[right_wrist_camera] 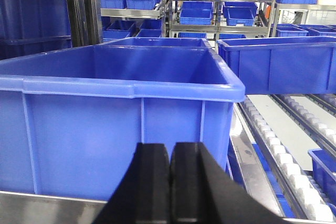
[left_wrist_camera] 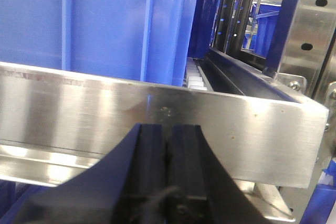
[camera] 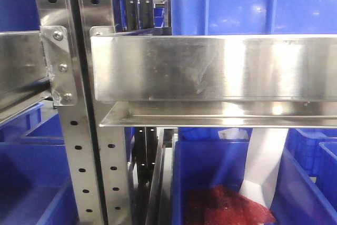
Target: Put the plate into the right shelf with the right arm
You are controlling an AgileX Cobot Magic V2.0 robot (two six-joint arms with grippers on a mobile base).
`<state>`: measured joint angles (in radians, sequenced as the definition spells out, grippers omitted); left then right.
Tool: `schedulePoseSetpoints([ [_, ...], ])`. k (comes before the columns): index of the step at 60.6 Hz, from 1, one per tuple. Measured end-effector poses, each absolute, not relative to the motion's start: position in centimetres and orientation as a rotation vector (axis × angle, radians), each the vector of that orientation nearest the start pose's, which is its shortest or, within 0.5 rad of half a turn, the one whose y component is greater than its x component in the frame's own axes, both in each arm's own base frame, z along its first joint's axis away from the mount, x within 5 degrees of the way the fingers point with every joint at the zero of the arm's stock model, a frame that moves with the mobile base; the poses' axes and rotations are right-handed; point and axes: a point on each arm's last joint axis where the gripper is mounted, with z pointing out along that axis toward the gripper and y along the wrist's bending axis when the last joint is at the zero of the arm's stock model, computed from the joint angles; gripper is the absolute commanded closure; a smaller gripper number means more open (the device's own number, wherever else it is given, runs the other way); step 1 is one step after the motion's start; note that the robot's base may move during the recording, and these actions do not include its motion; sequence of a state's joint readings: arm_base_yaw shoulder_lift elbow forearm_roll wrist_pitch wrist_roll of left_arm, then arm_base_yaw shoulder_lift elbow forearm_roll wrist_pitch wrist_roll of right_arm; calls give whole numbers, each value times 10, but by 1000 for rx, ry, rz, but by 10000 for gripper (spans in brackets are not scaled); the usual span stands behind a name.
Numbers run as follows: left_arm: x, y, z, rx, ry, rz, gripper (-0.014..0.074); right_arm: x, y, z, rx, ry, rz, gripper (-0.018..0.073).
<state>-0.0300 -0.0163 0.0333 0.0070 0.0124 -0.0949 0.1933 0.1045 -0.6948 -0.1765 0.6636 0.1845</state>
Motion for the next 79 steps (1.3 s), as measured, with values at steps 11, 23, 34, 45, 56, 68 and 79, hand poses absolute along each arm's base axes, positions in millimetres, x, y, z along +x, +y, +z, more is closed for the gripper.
schedulePoseSetpoints([
  [11,56,-2,202,-44,1513,-94,643,1,-10,362,-32,1561,105,505],
  [23,56,-2,202,-44,1513,-94,643,19,-5,331,-18,1602,74,505],
  [34,56,-2,202,-44,1513,-94,643,34,-1,286,25,1626,65,505],
  [45,56,-2,202,-44,1513,-94,643,44,1,241,62,1647,60,505],
  [56,56,-2,202,-44,1513,-94,643,53,0,208,75,1650,58,505],
  [68,56,-2,202,-44,1513,-94,643,57,-1,196,78,1596,57,505],
  [79,56,-2,202,-44,1513,-94,643,57,-1,199,76,1561,55,505],
])
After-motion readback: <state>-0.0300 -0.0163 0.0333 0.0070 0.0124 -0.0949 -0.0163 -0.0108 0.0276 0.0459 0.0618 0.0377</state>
